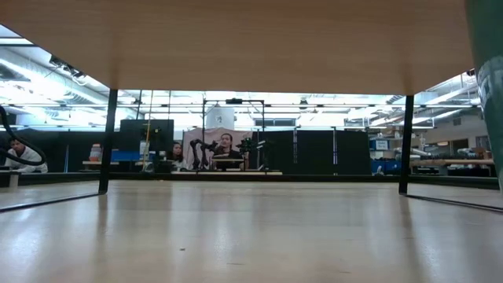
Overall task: Place coffee mugs
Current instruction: Put the blue white mug on the shelf
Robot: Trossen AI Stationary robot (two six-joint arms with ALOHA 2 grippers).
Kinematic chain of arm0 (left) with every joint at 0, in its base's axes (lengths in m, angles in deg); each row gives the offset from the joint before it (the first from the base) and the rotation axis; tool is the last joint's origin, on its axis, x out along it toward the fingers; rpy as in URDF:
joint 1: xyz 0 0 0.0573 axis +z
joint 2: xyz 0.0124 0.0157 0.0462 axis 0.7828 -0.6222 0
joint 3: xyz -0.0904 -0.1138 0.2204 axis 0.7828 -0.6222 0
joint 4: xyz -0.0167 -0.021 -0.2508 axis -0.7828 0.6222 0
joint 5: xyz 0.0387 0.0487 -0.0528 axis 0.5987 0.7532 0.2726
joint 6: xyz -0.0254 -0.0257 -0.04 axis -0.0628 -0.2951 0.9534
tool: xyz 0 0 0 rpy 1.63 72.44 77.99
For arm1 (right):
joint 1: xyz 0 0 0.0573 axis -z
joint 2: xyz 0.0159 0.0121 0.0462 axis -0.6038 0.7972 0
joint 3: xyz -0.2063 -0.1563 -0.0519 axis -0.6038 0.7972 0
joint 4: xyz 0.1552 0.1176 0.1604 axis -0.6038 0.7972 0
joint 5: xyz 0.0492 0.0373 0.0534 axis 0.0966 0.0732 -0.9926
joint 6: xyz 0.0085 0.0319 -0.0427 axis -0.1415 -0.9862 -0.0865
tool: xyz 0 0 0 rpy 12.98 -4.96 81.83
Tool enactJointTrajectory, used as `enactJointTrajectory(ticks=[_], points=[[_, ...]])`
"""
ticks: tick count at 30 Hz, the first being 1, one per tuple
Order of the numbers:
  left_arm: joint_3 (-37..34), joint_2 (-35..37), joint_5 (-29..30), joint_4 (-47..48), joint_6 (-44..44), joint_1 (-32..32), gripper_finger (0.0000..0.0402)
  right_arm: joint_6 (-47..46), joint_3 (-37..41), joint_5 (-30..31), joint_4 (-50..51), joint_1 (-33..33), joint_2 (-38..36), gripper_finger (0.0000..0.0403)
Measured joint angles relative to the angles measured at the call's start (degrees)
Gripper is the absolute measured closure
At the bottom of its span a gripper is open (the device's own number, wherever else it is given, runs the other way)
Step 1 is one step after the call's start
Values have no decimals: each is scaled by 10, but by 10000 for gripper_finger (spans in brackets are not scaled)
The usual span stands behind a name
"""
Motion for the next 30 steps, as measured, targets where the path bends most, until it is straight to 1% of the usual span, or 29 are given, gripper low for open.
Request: enactJointTrajectory(ticks=[4,9,11,13,17,19,24,30], points=[[0,27,13,16,13,-10,246,-32,-59,-1,93,3,0,250],[0,62,55,64,15,-22,246,-124,-135,-5,254,17,0,250],[0,71,69,78,15,-25,246,-164,-157,-16,302,27,0,250],[0,78,76,92,15,-29,246,-196,-168,-41,337,38,0,250],[0,84,80,110,15,-32,246,-251,-168,-91,367,57,0,250],[0,84,81,114,15,-34,246,-266,-169,-100,380,62,0,250],[0,84,81,126,16,-34,246,-302,-169,-90,415,64,0,250],[0,85,81,126,16,-34,246,-306,-169,-62,420,64,0,250]])
